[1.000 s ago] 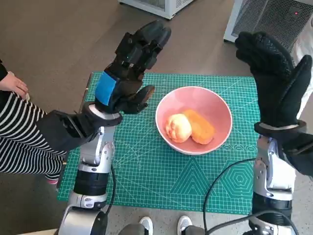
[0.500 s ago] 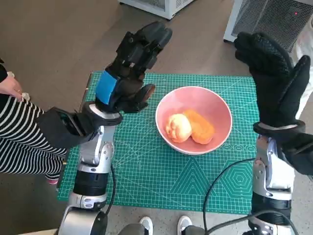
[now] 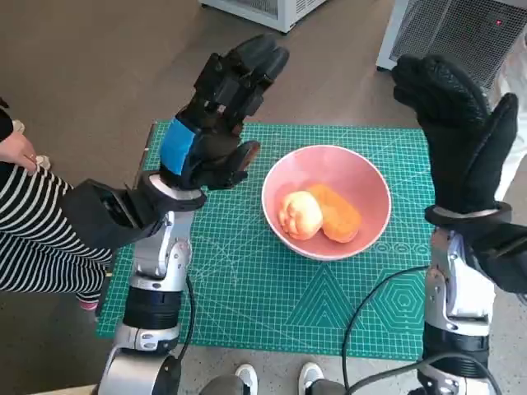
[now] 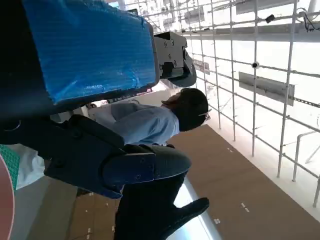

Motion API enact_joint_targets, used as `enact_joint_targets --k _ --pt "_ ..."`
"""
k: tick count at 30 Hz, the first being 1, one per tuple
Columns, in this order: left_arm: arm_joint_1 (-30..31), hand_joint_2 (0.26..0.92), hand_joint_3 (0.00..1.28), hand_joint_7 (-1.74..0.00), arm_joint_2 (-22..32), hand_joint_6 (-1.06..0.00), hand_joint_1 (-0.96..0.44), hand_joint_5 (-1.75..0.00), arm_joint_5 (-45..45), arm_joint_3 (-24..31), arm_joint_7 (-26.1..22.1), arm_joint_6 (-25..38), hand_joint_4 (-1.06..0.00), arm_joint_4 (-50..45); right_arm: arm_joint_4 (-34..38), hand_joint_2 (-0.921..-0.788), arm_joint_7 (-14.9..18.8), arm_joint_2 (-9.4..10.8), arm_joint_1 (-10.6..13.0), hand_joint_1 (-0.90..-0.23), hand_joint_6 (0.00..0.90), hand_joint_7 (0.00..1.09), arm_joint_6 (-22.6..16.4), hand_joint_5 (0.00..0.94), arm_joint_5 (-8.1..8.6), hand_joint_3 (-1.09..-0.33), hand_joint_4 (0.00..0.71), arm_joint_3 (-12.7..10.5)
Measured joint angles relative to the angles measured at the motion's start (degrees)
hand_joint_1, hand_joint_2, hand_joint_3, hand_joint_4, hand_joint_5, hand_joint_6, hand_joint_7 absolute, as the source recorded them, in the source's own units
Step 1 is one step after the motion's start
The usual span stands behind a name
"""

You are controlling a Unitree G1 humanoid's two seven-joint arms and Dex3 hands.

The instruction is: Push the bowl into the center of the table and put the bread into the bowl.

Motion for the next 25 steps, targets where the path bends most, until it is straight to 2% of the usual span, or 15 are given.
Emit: enact_joint_targets --k 25 --pt "0.0 0.920 0.43 -0.59 0.3 0.00 -0.63 -0.31 -0.3 0.0 0.0 1.8 0.00 -1.9 2.1 -0.921 0.1 0.3 0.0 -0.674 0.045 0.49 -0.9 0.000 0.01 -0.669 0.136 0.8"
